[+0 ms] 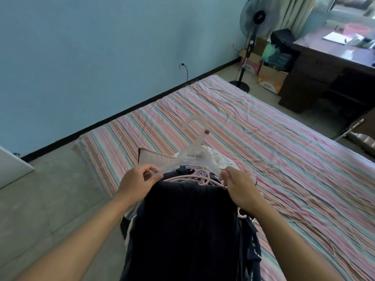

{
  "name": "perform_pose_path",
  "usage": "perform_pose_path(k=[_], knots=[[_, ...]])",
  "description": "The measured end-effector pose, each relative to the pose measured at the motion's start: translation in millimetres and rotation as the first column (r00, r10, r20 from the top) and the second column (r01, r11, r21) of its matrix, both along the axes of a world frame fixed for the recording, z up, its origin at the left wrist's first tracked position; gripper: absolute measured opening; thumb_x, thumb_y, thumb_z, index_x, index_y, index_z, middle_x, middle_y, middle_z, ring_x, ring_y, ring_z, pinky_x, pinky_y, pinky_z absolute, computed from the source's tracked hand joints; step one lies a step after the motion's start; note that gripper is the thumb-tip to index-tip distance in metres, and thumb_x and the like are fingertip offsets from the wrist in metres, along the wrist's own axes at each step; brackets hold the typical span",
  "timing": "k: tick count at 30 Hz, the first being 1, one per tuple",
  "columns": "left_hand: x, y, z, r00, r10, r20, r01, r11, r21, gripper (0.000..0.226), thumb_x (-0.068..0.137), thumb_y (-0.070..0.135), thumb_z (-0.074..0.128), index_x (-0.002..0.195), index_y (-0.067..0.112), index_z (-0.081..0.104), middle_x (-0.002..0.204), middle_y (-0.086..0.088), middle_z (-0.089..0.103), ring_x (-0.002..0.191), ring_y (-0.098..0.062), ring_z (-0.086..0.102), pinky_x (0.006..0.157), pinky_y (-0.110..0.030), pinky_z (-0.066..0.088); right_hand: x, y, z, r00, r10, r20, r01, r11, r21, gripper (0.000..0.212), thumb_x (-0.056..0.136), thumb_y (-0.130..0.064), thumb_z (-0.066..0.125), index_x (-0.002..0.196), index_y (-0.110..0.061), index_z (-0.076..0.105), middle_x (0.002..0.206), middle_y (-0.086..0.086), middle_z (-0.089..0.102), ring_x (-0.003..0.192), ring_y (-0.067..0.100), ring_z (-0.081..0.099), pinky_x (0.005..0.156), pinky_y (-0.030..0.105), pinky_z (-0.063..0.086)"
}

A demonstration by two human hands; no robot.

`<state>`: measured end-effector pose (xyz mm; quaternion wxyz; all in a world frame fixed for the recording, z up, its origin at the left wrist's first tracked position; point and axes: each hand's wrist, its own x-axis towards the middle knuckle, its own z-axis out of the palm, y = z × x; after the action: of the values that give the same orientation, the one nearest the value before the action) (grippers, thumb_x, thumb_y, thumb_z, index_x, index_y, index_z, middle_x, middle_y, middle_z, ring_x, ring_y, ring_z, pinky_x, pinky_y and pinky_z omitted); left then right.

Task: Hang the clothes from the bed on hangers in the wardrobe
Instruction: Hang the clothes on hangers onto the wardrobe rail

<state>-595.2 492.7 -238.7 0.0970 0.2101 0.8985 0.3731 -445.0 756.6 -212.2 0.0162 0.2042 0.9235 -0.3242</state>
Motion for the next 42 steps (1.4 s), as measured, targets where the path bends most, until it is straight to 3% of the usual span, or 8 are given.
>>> perform_pose_path(k=[10,16,20,25,29,32,38,42], knots=[[49,-97,129,0.983,0.058,-0.177,-0.034,0.991,0.132,0.014,0.082,0.029,0.077,0.077,0.024,0.065,0.067,0.007,0.064,0.066,-0.011,0.063,0.064,-0.031,0.055,17,-82,129,0.963,0.155,-0.219,-0.138,0.986,0.092,0.029,0.106,-0.026,0.040,0.086,-0.017,0.059,0.078,-0.005,0.062,0.072,0.016,0.057,0.065,0.030,0.044],[78,-165,194,0.962,0.157,-0.223,-0.100,0.964,0.246,0.014,0.083,0.033,0.076,0.077,0.025,0.066,0.063,-0.002,0.063,0.062,-0.025,0.060,0.067,-0.042,0.053,34,-140,199,0.889,0.295,-0.351,-0.263,0.955,0.137,0.022,0.104,-0.027,0.044,0.101,-0.016,0.063,0.082,-0.009,0.061,0.077,0.005,0.057,0.067,0.018,0.044],[109,-210,235,0.934,0.225,-0.278,-0.146,0.950,0.277,0.015,0.083,0.033,0.076,0.073,0.027,0.066,0.062,-0.001,0.063,0.060,-0.020,0.056,0.065,-0.035,0.048,40,-182,235,0.835,0.375,-0.403,-0.326,0.927,0.187,0.020,0.102,-0.026,0.051,0.101,-0.011,0.064,0.088,-0.001,0.067,0.082,0.017,0.061,0.075,0.030,0.048],[153,-264,283,0.864,0.352,-0.361,-0.247,0.920,0.306,0.016,0.083,0.035,0.075,0.075,0.025,0.066,0.066,0.002,0.064,0.067,-0.021,0.060,0.069,-0.036,0.049,50,-230,276,0.755,0.422,-0.502,-0.389,0.904,0.176,0.022,0.099,-0.026,0.058,0.086,-0.009,0.062,0.073,0.005,0.065,0.072,0.024,0.059,0.071,0.041,0.049],[200,-301,312,0.780,0.437,-0.448,-0.321,0.894,0.314,0.019,0.083,0.039,0.073,0.072,0.027,0.064,0.063,0.010,0.061,0.064,-0.007,0.058,0.063,-0.029,0.044,63,-261,308,0.706,0.480,-0.521,-0.482,0.864,0.142,0.018,0.098,-0.027,0.060,0.082,-0.021,0.063,0.071,0.000,0.064,0.068,0.019,0.060,0.069,0.041,0.050],[224,-334,328,0.764,0.475,-0.436,-0.328,0.869,0.370,0.021,0.082,0.041,0.075,0.073,0.027,0.064,0.066,0.009,0.065,0.067,-0.013,0.062,0.066,-0.035,0.050,74,-289,330,0.643,0.566,-0.516,-0.582,0.799,0.151,0.017,0.098,-0.025,0.059,0.081,-0.025,0.063,0.068,-0.005,0.061,0.065,0.014,0.056,0.068,0.043,0.050],[268,-404,345,0.762,0.513,-0.396,-0.333,0.834,0.441,0.019,0.084,0.034,0.074,0.073,0.021,0.067,0.065,-0.006,0.060,0.058,-0.015,0.051,0.060,-0.035,0.041,87,-360,359,0.543,0.690,-0.478,-0.705,0.684,0.187,0.023,0.098,-0.027,0.057,0.076,-0.021,0.059,0.065,-0.010,0.059,0.063,0.010,0.052,0.068,0.040,0.048],[306,-450,348,0.737,0.547,-0.398,-0.367,0.817,0.444,0.023,0.085,0.042,0.072,0.078,0.021,0.070,0.065,0.001,0.063,0.062,-0.018,0.058,0.062,-0.036,0.045,98,-411,369,0.457,0.763,-0.457,-0.773,0.595,0.221,0.022,0.099,-0.028,0.053,0.080,-0.021,0.059,0.069,-0.010,0.061,0.064,0.012,0.056,0.068,0.040,0.051]])
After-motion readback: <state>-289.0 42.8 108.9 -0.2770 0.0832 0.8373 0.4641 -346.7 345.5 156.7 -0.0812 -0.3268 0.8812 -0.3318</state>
